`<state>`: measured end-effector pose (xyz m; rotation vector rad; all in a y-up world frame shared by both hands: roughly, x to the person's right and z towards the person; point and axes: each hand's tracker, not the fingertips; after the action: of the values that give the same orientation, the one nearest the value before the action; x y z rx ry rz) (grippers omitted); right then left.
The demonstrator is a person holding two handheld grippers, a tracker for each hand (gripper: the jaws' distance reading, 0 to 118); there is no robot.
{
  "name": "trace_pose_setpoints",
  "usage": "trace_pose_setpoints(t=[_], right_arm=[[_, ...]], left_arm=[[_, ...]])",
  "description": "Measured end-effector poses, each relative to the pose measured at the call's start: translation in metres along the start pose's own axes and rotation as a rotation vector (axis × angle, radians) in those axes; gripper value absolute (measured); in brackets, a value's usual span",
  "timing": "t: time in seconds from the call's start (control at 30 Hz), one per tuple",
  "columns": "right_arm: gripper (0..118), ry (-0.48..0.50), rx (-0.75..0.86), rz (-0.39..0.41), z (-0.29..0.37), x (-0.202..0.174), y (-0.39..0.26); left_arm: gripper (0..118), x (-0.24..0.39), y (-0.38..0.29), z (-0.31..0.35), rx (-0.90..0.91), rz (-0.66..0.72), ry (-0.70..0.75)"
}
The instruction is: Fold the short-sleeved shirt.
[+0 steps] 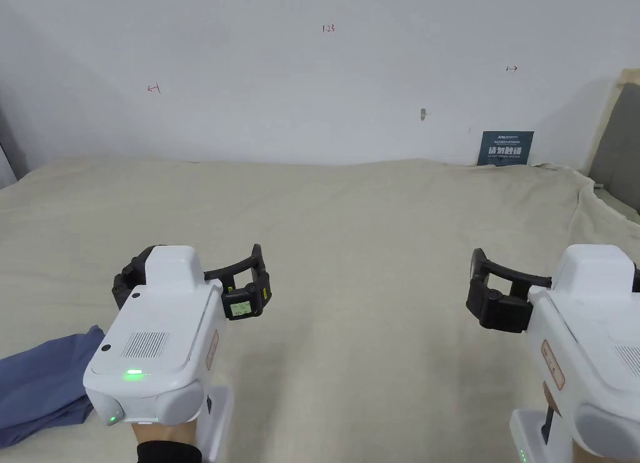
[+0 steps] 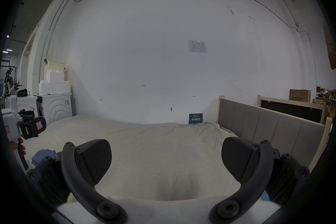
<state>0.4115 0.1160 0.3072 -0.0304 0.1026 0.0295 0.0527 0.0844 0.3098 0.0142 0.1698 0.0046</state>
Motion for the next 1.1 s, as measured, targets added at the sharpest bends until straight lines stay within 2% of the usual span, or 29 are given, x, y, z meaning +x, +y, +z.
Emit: trace_pose_setpoints(t=[1.1], right_arm=[[118, 0.000, 0.012, 0.002, 0.0024, -0.0025, 0.0049]], left_arm=[[118, -0.0018, 0.0007, -0.0013, 0.000, -0.004, 0.002]])
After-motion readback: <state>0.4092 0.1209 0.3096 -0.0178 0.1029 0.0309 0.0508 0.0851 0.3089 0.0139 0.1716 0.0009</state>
